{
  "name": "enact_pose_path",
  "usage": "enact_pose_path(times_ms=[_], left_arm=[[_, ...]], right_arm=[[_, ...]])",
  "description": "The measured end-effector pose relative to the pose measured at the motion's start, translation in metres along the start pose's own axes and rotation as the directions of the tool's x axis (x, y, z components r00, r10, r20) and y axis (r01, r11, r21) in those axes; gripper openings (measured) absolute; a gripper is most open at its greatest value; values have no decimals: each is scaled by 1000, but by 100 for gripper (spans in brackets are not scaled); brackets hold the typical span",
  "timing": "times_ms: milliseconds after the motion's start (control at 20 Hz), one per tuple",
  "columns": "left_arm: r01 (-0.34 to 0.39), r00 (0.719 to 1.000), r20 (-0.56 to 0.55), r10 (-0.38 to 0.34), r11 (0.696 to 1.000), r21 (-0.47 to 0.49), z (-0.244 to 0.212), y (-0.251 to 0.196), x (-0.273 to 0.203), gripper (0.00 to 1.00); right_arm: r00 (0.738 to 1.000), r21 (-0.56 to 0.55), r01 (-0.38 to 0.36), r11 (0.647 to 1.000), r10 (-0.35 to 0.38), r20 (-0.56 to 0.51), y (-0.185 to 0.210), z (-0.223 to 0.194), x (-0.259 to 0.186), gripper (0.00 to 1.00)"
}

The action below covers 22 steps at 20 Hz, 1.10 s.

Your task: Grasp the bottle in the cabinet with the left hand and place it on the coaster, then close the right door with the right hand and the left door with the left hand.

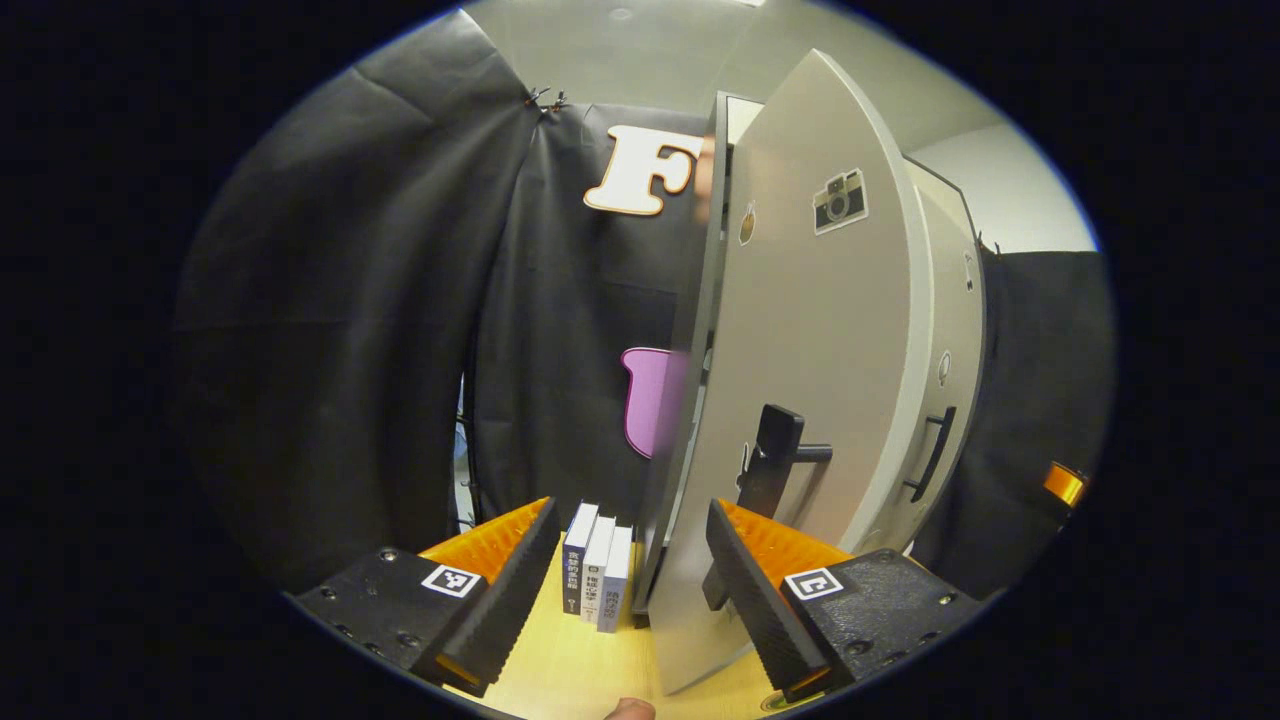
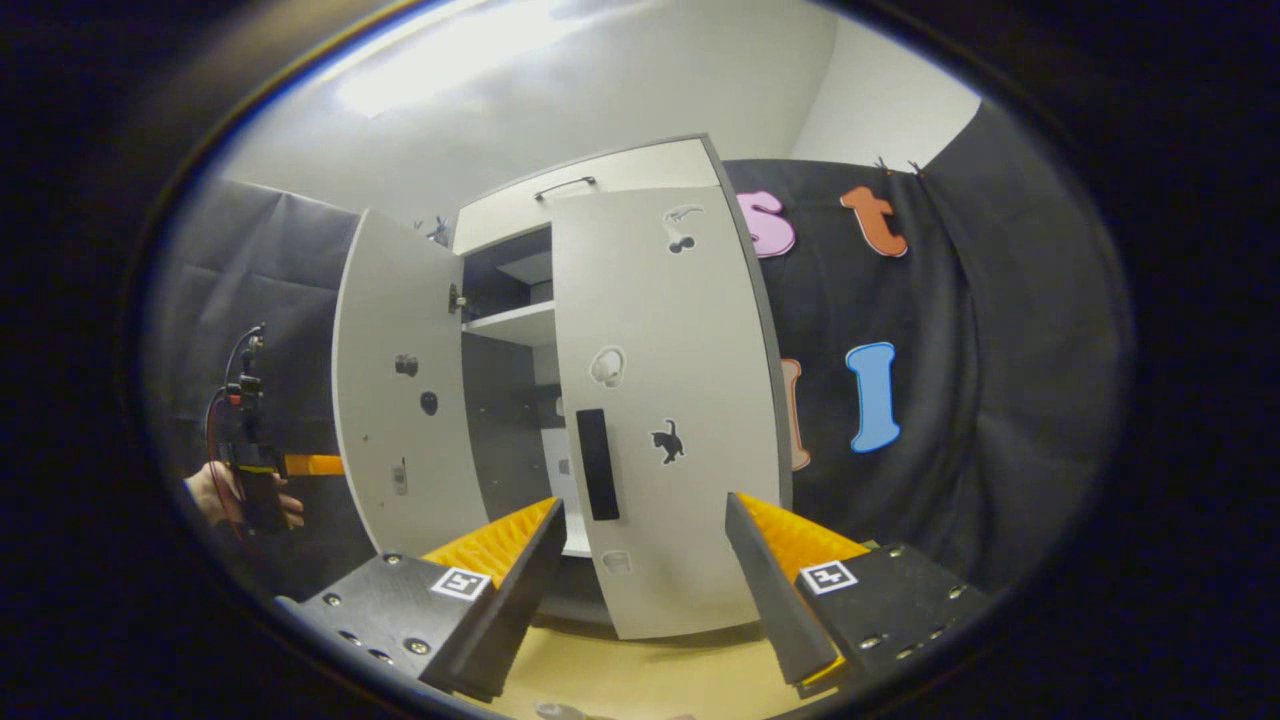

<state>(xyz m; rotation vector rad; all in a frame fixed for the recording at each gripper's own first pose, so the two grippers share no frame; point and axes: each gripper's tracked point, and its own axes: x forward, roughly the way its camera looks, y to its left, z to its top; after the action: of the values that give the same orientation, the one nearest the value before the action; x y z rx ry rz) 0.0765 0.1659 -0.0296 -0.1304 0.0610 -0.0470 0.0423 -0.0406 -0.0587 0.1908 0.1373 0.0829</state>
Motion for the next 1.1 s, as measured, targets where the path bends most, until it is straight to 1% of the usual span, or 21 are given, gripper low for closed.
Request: enact_pose_path(times_ms=[50, 150, 350, 400, 450, 500, 550, 600, 650, 900, 1100], left_arm=[[-11, 1000, 6, 11, 1000, 11, 1, -1, 0, 95], [-10, 1000, 12, 10, 999, 38, 1, -6, 0, 95], [26, 1000, 15, -27, 999, 35, -2, -25, 1, 95], [38, 999, 16, -39, 999, 35, -3, -31, 1, 95], [46, 999, 18, -47, 998, 34, -5, -37, 2, 95], [54, 998, 20, -55, 998, 36, -5, -42, 3, 95], [59, 998, 22, -60, 998, 39, -6, -46, 3, 95], [64, 998, 22, -65, 997, 45, -6, -51, 4, 95], [68, 997, 23, -69, 996, 53, -6, -54, 4, 95], [71, 997, 20, -73, 992, 103, -5, -63, 7, 95], [90, 996, 12, -92, 988, 129, -5, -75, 10, 95]], right_arm=[[1000, -20, -2, 1000, 2, -7, 1, -3, 0, 97], [1000, -51, 0, 999, -1, -16, 1, -10, -1, 96], [999, -50, -6, 999, 4, -39, 5, -21, 1, 97], [999, -56, -9, 998, 7, -39, 6, -21, 1, 94], [999, -63, -14, 998, 11, -41, 7, -22, 2, 94], [999, -70, -20, 997, 16, -46, 9, -25, 2, 97], [999, -78, -24, 997, 20, -50, 10, -27, 4, 94], [998, -85, -29, 996, 25, -54, 12, -28, 5, 94], [998, -91, -34, 995, 29, -59, 13, -30, 6, 97], [997, -105, -46, 993, 38, -72, 14, -34, 6, 97], [997, -114, -42, 993, 33, -74, 11, -37, 5, 97]])
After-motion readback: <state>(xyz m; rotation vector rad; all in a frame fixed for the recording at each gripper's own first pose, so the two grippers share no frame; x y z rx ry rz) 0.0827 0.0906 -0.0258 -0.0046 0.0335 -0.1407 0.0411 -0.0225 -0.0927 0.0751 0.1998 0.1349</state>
